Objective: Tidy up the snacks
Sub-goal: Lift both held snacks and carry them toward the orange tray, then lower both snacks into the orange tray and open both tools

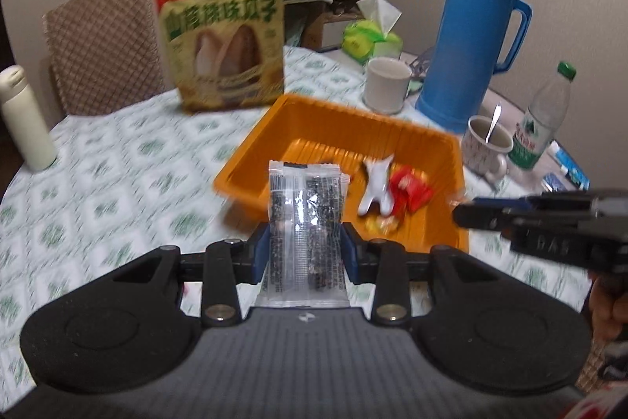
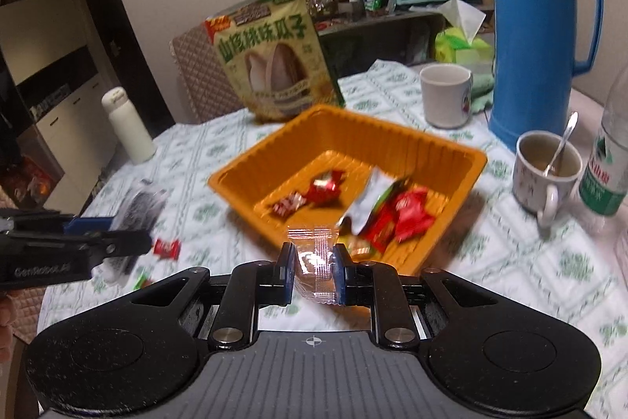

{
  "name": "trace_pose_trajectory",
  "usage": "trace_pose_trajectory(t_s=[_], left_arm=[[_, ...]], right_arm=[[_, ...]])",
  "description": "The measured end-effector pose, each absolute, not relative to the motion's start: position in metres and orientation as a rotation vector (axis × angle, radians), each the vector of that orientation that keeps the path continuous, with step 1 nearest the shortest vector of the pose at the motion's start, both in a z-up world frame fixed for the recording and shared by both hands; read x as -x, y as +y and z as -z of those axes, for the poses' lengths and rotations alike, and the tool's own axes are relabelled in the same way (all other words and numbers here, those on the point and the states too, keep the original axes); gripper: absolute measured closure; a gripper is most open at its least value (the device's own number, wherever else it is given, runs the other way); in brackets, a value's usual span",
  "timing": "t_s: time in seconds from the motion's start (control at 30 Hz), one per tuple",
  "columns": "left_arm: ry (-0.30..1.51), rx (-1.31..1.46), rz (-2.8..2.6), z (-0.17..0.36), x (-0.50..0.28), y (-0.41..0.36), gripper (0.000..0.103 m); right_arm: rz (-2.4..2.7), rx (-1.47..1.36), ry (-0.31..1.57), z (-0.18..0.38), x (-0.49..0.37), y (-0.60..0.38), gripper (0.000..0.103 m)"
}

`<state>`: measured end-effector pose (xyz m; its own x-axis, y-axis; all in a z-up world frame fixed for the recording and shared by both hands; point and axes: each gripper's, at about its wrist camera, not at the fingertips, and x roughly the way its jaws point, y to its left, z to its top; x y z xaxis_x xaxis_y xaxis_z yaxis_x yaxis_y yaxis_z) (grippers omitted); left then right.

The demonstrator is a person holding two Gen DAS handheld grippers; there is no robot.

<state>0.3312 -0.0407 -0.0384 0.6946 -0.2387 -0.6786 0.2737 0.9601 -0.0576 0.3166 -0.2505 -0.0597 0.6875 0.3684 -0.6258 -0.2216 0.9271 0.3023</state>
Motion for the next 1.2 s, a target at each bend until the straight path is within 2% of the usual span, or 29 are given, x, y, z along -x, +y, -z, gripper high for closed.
trace_pose_trajectory(t_s=[0.23, 0.6, 1.2], left_arm=[[0.745, -0.027, 0.28, 0.036, -0.378, -0.074, 0.069], [0.82, 0.06, 0.201, 0.062, -0.43, -0.1, 0.069], [0.951, 0.125, 0.145, 0.103, -0.465, -0.105, 0.068]], right_arm=[[-0.316, -0.21, 0.732, 0.063, -0.351, -0.264, 0.083], [-0.292, -0.204, 0.76, 0.081, -0.393, -0.277, 0.083], [-0.294, -0.219, 0.818, 0.105, -0.425, -0.281, 0.083]])
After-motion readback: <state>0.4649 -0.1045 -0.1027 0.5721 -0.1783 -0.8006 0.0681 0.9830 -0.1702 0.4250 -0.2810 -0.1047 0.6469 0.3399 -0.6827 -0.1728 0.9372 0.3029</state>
